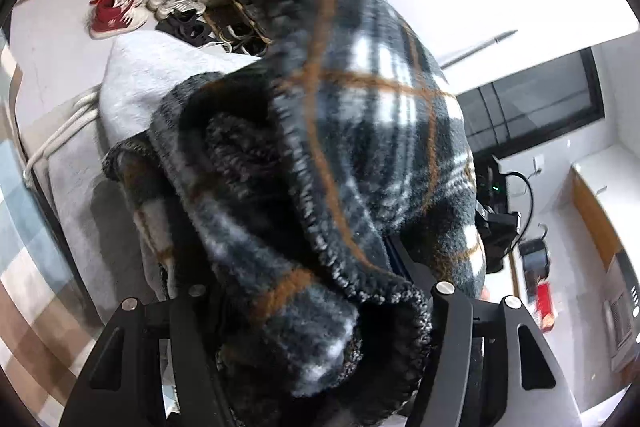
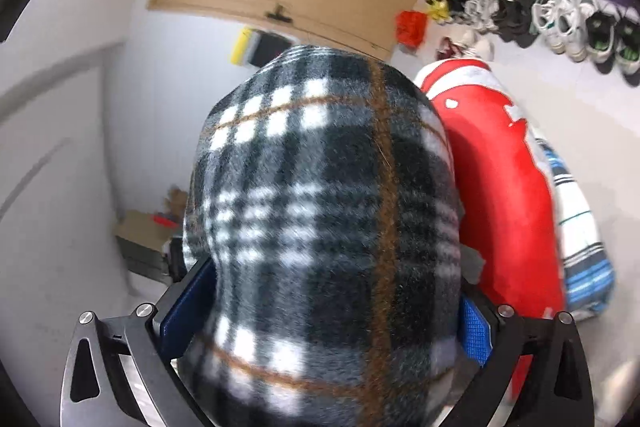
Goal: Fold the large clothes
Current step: 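Carry the folded cardigan with both grippers toward the grey stool with clothes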
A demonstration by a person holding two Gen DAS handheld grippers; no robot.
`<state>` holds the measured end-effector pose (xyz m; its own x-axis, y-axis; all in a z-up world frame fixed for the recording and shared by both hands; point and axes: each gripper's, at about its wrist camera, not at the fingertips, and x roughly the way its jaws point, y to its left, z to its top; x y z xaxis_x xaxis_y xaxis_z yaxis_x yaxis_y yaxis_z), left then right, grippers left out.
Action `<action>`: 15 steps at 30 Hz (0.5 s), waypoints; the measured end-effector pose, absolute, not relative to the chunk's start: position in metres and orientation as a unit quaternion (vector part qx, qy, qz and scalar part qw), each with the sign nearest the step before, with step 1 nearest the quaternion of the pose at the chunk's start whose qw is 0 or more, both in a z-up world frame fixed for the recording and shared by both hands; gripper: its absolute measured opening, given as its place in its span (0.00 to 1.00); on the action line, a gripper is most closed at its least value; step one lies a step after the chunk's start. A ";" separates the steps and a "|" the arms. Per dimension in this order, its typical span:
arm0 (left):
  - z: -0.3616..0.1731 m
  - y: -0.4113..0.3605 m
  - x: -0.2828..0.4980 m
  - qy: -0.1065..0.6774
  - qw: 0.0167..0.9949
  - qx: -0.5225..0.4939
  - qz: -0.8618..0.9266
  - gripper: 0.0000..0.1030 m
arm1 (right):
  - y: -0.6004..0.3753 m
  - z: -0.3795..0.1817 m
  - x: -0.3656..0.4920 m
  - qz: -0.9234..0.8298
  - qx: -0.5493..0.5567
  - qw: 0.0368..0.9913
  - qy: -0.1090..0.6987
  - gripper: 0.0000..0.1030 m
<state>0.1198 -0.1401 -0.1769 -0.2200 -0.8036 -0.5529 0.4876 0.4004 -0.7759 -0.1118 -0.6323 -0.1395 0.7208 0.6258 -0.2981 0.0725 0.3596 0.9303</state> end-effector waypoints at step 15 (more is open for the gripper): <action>-0.165 -0.147 0.116 0.572 0.637 -0.109 -0.504 0.58 | -0.482 -0.010 -0.102 -0.022 -0.058 0.905 0.420 1.00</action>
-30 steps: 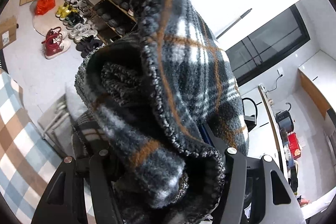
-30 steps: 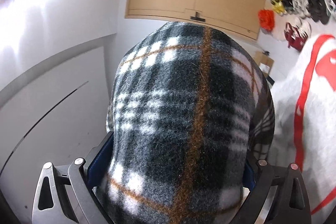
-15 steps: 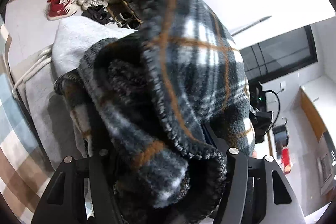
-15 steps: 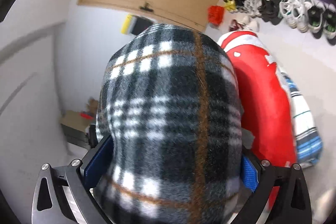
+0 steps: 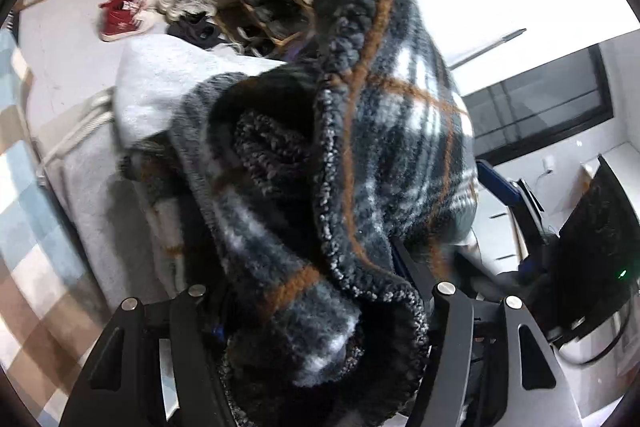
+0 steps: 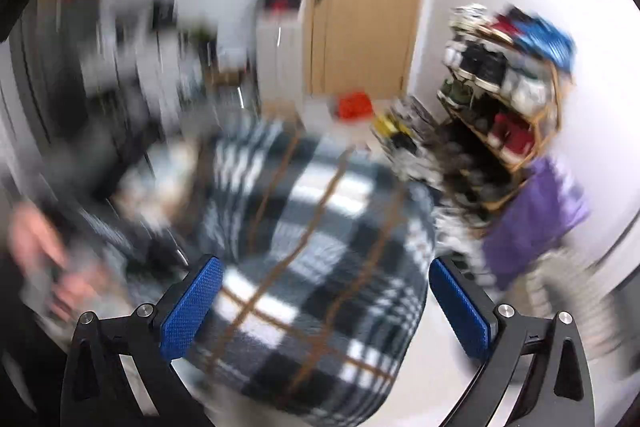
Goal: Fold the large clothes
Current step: 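Carry the folded cardigan with both grippers toward the grey stool with clothes, then lower the cardigan onto the clothes stack with both grippers and open them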
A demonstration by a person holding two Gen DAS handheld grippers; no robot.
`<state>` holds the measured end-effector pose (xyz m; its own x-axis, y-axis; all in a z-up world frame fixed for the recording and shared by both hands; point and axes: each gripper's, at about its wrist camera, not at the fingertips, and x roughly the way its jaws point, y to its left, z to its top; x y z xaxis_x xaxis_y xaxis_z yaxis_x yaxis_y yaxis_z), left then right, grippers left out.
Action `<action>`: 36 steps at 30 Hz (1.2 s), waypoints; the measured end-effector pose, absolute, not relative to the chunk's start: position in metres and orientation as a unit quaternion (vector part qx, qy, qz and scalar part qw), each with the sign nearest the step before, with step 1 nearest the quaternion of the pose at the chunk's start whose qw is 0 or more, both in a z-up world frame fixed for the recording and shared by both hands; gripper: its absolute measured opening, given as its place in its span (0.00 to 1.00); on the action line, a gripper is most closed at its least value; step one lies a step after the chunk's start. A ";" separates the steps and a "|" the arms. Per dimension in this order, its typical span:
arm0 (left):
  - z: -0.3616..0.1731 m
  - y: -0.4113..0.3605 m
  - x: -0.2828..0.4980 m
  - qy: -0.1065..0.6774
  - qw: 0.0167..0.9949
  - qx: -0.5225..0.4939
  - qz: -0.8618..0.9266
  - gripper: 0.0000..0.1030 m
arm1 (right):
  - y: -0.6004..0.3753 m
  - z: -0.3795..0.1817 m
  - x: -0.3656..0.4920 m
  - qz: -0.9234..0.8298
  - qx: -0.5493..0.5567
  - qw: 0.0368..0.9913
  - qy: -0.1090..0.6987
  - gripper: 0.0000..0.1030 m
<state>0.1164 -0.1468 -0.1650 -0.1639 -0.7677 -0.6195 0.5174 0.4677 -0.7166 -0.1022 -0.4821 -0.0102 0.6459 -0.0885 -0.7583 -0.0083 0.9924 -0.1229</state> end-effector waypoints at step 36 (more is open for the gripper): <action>-0.120 -0.156 0.163 0.561 0.653 -0.134 -0.491 0.57 | -0.511 -0.002 -0.097 0.164 0.148 0.852 0.474 1.00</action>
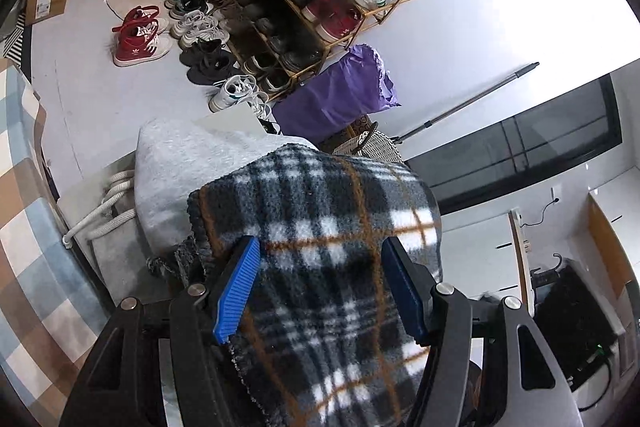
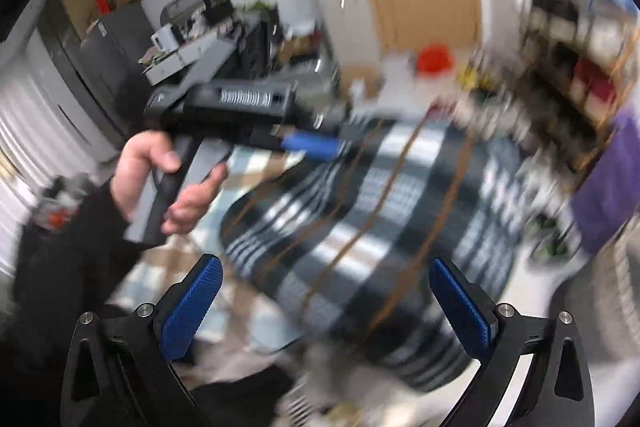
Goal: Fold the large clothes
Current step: 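Lower the cardigan onto the clothes stack with both grippers and open them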
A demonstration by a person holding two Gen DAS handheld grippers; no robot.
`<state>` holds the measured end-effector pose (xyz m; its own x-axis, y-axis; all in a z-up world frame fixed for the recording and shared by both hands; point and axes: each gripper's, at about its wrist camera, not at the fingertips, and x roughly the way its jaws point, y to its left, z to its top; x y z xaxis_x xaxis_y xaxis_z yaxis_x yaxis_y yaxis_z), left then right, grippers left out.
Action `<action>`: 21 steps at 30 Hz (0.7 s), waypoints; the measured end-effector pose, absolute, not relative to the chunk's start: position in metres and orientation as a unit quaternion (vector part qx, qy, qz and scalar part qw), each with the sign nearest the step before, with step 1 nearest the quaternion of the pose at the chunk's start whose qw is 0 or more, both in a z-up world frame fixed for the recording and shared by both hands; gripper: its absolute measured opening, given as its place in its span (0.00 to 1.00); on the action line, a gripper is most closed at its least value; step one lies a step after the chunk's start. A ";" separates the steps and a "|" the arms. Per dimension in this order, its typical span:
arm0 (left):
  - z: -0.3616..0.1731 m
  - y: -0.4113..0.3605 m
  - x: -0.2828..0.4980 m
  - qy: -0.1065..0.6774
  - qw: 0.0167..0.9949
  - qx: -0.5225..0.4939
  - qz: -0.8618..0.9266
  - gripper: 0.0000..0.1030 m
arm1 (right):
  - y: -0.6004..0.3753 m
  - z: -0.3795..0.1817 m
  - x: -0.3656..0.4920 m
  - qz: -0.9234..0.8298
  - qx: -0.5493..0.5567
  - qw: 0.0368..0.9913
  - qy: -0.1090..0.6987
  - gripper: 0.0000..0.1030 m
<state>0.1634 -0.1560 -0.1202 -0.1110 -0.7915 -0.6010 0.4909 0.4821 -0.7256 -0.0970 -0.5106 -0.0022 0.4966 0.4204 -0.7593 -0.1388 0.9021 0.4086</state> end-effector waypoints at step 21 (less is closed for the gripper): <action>-0.145 -0.158 0.169 0.567 0.665 -0.133 -0.467 0.55 | -0.458 -0.068 -0.063 0.059 -0.003 0.817 0.574 1.00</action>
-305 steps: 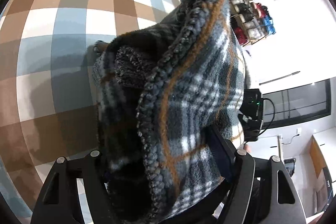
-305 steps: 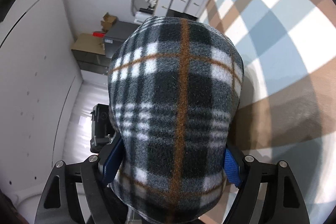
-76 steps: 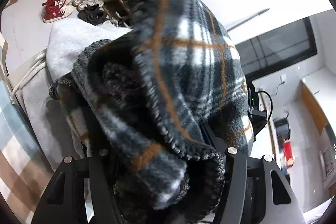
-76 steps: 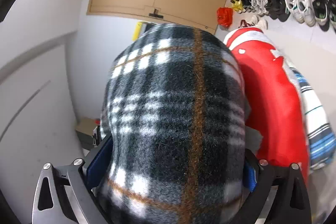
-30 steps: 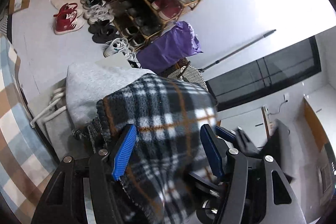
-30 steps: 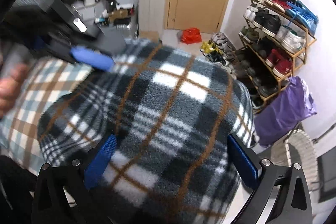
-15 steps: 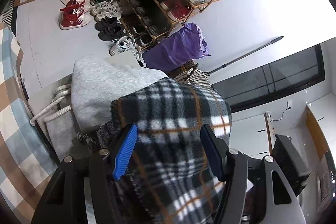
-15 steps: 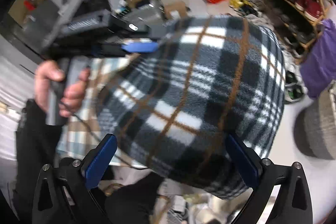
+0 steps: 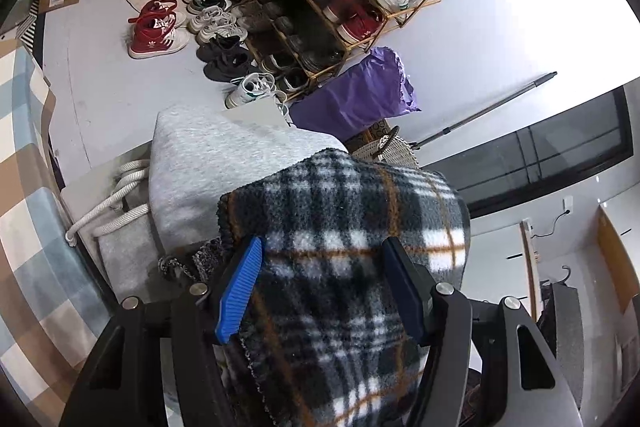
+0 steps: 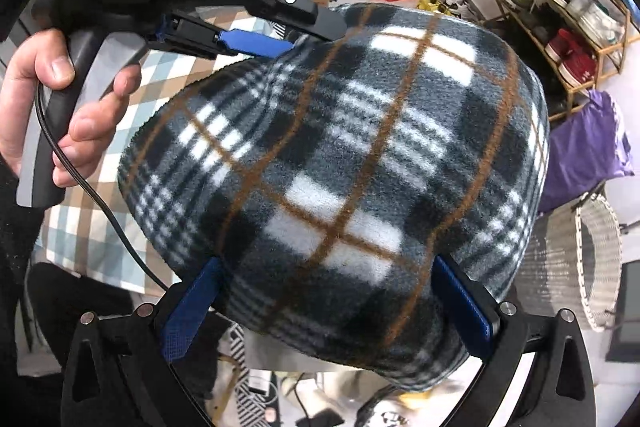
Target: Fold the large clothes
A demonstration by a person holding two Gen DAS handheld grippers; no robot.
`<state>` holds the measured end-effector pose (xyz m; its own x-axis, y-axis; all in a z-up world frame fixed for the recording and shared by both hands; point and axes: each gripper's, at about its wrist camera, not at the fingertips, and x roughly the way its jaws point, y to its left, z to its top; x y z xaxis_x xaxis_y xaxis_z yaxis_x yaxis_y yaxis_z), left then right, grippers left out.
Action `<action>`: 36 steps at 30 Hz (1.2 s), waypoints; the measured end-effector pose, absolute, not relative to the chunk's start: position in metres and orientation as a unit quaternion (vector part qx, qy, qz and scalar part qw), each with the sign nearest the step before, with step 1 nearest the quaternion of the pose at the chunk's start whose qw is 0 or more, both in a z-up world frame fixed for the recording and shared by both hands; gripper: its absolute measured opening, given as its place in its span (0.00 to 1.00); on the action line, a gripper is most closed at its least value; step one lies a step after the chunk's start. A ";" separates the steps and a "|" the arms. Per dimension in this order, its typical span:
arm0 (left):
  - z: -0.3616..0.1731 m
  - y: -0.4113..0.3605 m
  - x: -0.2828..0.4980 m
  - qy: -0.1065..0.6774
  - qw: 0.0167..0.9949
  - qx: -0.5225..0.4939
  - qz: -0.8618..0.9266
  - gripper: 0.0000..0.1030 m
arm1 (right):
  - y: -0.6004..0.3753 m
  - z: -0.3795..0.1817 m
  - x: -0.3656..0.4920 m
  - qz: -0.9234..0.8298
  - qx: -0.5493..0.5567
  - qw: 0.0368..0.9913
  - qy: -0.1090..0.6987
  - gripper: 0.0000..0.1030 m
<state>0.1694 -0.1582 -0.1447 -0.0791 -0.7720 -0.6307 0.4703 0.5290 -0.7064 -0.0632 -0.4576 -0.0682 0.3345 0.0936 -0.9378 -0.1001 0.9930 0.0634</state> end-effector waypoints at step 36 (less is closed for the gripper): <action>-0.029 -0.030 0.003 0.308 0.866 0.007 -0.393 0.83 | -0.445 0.033 -0.260 0.021 0.202 0.961 0.186 1.00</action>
<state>0.0026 -0.0305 -0.0290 0.5015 -0.6764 -0.5394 0.6855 0.6911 -0.2293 -0.2604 -0.4450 0.0326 0.9296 0.1165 -0.3497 0.0344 0.9172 0.3969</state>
